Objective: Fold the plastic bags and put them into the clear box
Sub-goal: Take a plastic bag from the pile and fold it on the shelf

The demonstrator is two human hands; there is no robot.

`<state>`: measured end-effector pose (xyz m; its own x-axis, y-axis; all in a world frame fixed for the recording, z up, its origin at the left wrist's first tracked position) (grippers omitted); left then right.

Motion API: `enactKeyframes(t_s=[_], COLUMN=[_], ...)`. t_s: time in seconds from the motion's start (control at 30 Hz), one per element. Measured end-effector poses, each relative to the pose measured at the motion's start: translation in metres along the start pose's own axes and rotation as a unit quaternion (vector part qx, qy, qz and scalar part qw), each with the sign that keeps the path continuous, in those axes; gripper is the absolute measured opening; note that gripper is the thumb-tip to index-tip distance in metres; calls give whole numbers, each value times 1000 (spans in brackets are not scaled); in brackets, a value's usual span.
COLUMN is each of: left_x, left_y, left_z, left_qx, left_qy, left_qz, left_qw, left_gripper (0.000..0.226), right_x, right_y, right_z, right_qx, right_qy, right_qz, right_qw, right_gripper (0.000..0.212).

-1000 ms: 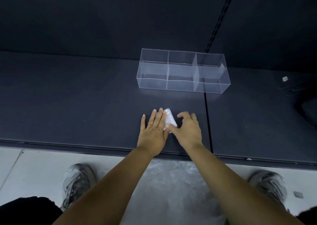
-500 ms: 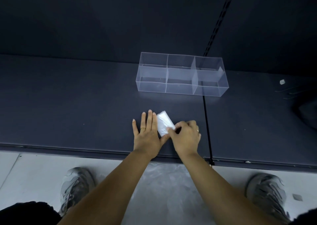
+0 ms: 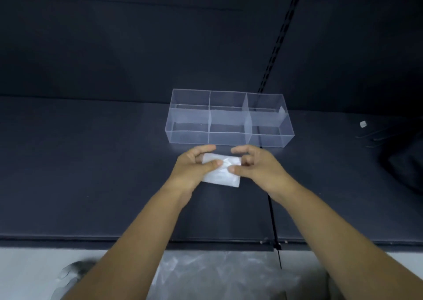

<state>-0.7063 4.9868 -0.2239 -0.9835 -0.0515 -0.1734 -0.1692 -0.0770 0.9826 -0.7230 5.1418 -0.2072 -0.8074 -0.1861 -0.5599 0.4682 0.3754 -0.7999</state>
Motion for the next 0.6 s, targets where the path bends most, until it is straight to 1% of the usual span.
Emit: enactKeyframes(t_s=[0.07, 0.13, 0.2, 0.23, 0.27, 0.3, 0.37, 0.4, 0.43, 0.5, 0.53, 0.6], left_x=[18, 38, 54, 58, 60, 61, 60, 60, 60, 59, 58, 56], left_y=[14, 25, 38, 45, 51, 56, 47, 35, 22, 2, -2, -5], left_z=[12, 16, 11, 9, 11, 18, 42, 51, 58, 63, 64, 64], left_qx=[-32, -25, 36, 99, 188, 287, 443, 494, 539, 604, 617, 621], left_qy=[30, 71, 118, 130, 125, 104, 26, -15, -45, -73, -76, -80], left_qz=[24, 58, 113, 149, 190, 233, 295, 296, 287, 279, 284, 296], left_qw=[999, 996, 986, 975, 956, 923, 846, 817, 790, 743, 730, 721], left_gripper=[34, 26, 18, 15, 14, 17, 35, 44, 52, 63, 67, 70], right_x=[13, 30, 51, 62, 73, 85, 111, 122, 132, 144, 146, 147], right_y=[0, -9, -26, -33, -38, -40, -37, -34, -32, -28, -28, -32], right_z=[-22, -55, -101, -124, -144, -160, -180, -186, -189, -190, -191, -190], right_qx=[34, 46, 72, 82, 89, 94, 95, 78, 42, -50, -91, -157], right_qy=[16, 72, 158, 201, 235, 260, 294, 312, 330, 361, 376, 405], right_qz=[45, 57, 33, 26, 25, 28, 43, 55, 70, 100, 108, 96], right_qw=[998, 995, 984, 976, 967, 961, 950, 945, 941, 926, 916, 896], right_gripper=[16, 8, 9, 11, 15, 23, 32, 31, 26, 17, 15, 14])
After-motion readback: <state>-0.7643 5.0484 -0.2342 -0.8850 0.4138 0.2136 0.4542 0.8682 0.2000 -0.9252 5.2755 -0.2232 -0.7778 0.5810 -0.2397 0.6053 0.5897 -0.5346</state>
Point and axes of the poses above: each hand's wrist, its own x-axis towards the middle knuckle, its own z-axis out of the palm, y = z × x, the point moved 9 cm from there along x, towards the middle knuckle, and after that the axes turned 14 degrees about z, right-handed, at the moved point
